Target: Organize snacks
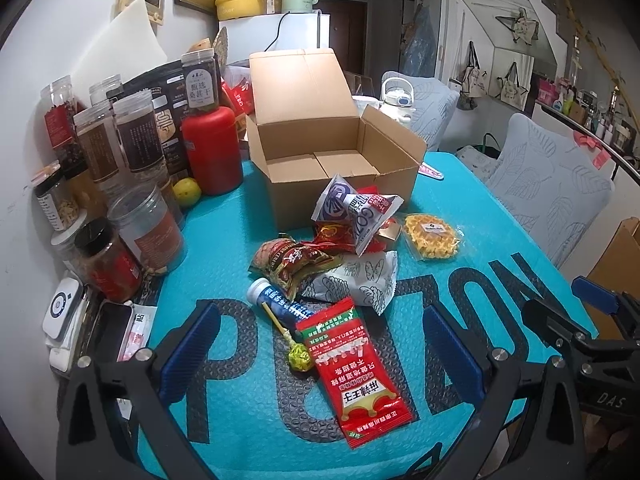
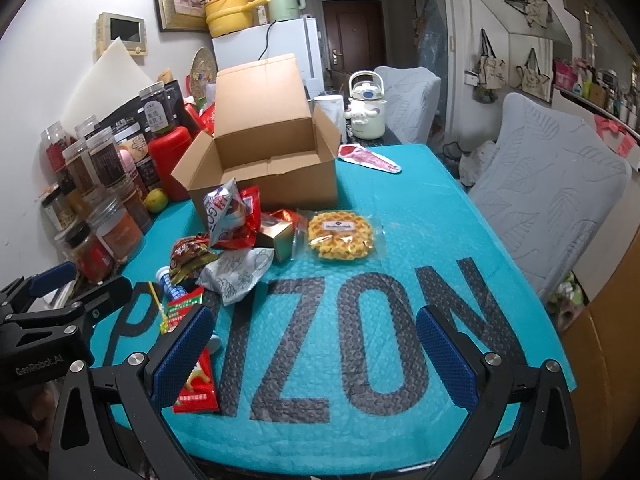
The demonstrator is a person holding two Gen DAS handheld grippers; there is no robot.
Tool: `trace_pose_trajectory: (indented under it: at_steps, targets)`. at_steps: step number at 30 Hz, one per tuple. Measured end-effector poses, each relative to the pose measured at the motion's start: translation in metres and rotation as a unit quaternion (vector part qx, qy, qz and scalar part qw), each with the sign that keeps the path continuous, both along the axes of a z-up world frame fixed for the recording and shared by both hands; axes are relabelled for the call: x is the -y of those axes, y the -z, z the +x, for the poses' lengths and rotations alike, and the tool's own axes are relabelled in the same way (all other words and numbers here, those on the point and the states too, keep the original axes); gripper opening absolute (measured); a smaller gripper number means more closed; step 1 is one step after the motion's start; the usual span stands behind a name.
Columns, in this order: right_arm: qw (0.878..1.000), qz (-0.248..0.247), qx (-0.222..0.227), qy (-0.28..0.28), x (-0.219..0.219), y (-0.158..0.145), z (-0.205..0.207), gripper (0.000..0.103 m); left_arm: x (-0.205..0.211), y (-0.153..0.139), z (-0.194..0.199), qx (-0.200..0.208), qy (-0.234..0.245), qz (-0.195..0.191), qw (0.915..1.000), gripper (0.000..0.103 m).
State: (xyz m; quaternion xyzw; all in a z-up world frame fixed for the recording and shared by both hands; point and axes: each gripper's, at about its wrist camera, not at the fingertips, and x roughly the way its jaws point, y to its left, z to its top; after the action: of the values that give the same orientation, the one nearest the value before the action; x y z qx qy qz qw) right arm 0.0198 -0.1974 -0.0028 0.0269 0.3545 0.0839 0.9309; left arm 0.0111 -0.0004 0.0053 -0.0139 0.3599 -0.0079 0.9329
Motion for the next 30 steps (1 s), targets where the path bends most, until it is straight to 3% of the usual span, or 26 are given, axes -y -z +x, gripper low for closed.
trace_pose_trajectory:
  at_steps: [30]
  targets:
    - [1.0,-0.013,-0.003,-0.016,0.0,0.002,0.019,0.103,0.005,0.008,0.012,-0.014,0.001,-0.008,0.9999,0.103]
